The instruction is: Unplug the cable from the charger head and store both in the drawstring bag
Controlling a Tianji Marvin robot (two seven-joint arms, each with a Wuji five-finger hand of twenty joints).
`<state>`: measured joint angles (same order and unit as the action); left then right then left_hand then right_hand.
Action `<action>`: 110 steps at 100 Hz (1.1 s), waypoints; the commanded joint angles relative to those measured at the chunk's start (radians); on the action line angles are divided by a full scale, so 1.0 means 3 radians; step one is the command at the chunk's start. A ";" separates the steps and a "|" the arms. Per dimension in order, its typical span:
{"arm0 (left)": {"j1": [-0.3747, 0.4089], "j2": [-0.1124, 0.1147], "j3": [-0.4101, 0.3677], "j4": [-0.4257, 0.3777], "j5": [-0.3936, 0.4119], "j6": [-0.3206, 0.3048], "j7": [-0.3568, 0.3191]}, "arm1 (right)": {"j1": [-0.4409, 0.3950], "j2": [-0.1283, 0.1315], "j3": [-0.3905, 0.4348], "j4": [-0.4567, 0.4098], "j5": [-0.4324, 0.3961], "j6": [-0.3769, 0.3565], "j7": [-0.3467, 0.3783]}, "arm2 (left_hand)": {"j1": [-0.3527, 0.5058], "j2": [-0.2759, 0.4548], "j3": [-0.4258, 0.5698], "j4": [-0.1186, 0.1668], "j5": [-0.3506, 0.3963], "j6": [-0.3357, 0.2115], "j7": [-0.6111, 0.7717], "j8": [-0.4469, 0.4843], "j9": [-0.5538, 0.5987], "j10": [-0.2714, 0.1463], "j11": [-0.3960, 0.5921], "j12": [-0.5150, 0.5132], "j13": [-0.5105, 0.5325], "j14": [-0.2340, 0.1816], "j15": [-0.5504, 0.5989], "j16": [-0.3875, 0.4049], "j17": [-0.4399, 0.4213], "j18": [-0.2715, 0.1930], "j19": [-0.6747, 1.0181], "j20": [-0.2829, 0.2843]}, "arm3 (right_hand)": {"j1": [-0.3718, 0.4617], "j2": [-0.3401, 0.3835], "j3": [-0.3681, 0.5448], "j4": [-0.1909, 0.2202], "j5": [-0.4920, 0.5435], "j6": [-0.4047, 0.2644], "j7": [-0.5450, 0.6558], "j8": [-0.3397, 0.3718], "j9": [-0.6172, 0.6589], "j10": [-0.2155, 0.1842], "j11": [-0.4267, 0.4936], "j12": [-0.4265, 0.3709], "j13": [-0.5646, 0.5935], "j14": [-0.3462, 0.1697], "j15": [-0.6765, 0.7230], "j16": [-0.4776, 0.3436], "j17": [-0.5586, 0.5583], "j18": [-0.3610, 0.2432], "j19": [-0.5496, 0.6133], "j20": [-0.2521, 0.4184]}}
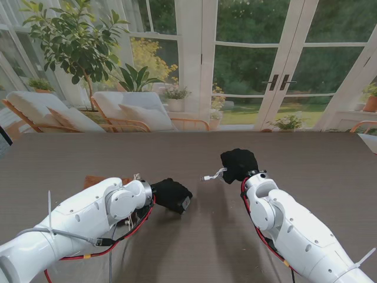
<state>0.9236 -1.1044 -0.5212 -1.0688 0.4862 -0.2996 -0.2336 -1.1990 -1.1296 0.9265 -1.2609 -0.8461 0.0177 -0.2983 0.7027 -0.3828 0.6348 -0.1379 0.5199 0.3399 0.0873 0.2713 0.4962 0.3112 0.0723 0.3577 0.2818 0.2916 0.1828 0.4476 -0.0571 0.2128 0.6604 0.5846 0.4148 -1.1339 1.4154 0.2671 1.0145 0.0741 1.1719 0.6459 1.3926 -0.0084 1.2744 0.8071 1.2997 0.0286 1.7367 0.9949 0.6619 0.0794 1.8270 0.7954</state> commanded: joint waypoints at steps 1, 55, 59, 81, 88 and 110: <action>0.0032 0.0012 0.0007 0.0014 0.0026 0.0023 -0.0096 | -0.0006 -0.0013 -0.0009 -0.0004 -0.0005 0.0001 0.0044 | -0.0072 0.0170 -0.0023 0.0173 -0.0032 -0.0058 0.0015 -0.0031 -0.0065 -0.0020 -0.0015 -0.0083 -0.0087 0.0061 -0.0084 -0.0089 -0.0068 -0.0065 -0.0140 -0.0041 | 0.0437 0.0268 0.0515 -0.0076 0.0269 -0.0009 0.0594 0.0249 0.0177 0.0408 0.0124 0.0074 0.0071 -0.0759 0.0158 0.0057 0.1817 -0.0382 0.0796 0.0154; 0.0095 0.0060 -0.0097 -0.0124 0.0151 0.0068 -0.0121 | 0.0004 -0.0026 -0.0033 -0.0003 0.0025 0.0026 0.0029 | -0.0262 0.0006 0.0031 0.0142 -0.0228 0.0105 -0.0101 -0.0207 -0.0215 -0.0035 -0.0049 -0.0185 -0.0157 0.0045 -0.0241 -0.0162 -0.0039 -0.0047 -0.0583 -0.0018 | 0.0444 0.0267 0.0515 -0.0079 0.0264 -0.0006 0.0596 0.0244 0.0177 0.0408 0.0123 0.0075 0.0071 -0.0752 0.0159 0.0055 0.1817 -0.0370 0.0798 0.0151; 0.0130 0.0068 -0.0155 -0.0164 0.0186 0.0071 -0.0104 | 0.0004 -0.0028 -0.0033 -0.0009 0.0027 0.0031 0.0027 | -0.0264 0.0052 0.0017 0.0143 -0.0223 0.0070 -0.0088 -0.0201 -0.0214 -0.0041 -0.0046 -0.0184 -0.0148 0.0048 -0.0239 -0.0162 -0.0032 -0.0047 -0.0602 -0.0013 | 0.0443 0.0267 0.0515 -0.0081 0.0264 -0.0006 0.0596 0.0244 0.0177 0.0408 0.0123 0.0075 0.0071 -0.0751 0.0159 0.0055 0.1817 -0.0370 0.0798 0.0151; 0.0372 0.0115 -0.0593 -0.0468 0.0404 0.0027 -0.0012 | 0.0001 -0.0035 -0.0043 -0.0024 0.0036 0.0048 0.0015 | -0.0240 0.0247 -0.0179 0.0181 -0.0102 -0.0050 0.0005 -0.0135 -0.0049 -0.0081 0.0042 -0.0124 0.0018 0.0096 -0.0120 -0.0088 0.0100 -0.0007 -0.0577 0.0129 | 0.0444 0.0268 0.0515 -0.0082 0.0263 -0.0005 0.0596 0.0243 0.0177 0.0408 0.0123 0.0075 0.0071 -0.0746 0.0159 0.0054 0.1816 -0.0367 0.0798 0.0150; 0.0519 0.0140 -0.0811 -0.0651 0.0528 0.0062 0.0007 | -0.0001 -0.0038 -0.0048 -0.0021 0.0046 0.0050 0.0014 | -0.0232 0.0295 -0.0256 0.0201 -0.0031 -0.0063 0.0043 -0.0088 0.0063 -0.0072 0.0093 -0.0056 0.0129 0.0129 -0.0008 -0.0001 0.0138 0.0030 -0.0366 0.0267 | 0.0445 0.0268 0.0515 -0.0082 0.0264 -0.0005 0.0597 0.0244 0.0177 0.0408 0.0123 0.0075 0.0071 -0.0744 0.0160 0.0054 0.1816 -0.0366 0.0798 0.0150; 0.1109 0.0214 -0.1601 -0.1317 0.0830 0.0350 -0.0134 | -0.0014 -0.0042 -0.0055 -0.0026 0.0067 0.0053 0.0015 | -0.0254 0.0270 -0.0277 0.0202 0.0320 -0.0072 0.0240 0.0117 0.0476 0.0015 0.0288 0.0214 0.0496 0.0271 0.0548 0.0366 0.0252 0.0148 0.0778 0.0493 | 0.0442 0.0264 0.0515 -0.0080 0.0258 -0.0012 0.0590 0.0233 0.0177 0.0408 0.0123 0.0075 0.0070 -0.0740 0.0162 0.0054 0.1816 -0.0364 0.0799 0.0149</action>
<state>1.2319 -1.0597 -0.9785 -1.4437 0.7216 -0.2061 -0.2602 -1.1972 -1.1369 0.9133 -1.2599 -0.8259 0.0327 -0.3061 0.6528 -0.3389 0.5615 -0.1161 0.5792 0.3226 0.1340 0.2812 0.5997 0.2959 0.1304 0.3896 0.3855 0.3432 0.2910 0.5207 0.0073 0.2350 0.7965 0.7060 0.4160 -1.1335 1.4154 0.2631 1.0143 0.0743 1.1719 0.6459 1.3926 -0.0085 1.2744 0.8072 1.2997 0.0286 1.7367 0.9950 0.6619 0.0794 1.8270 0.7954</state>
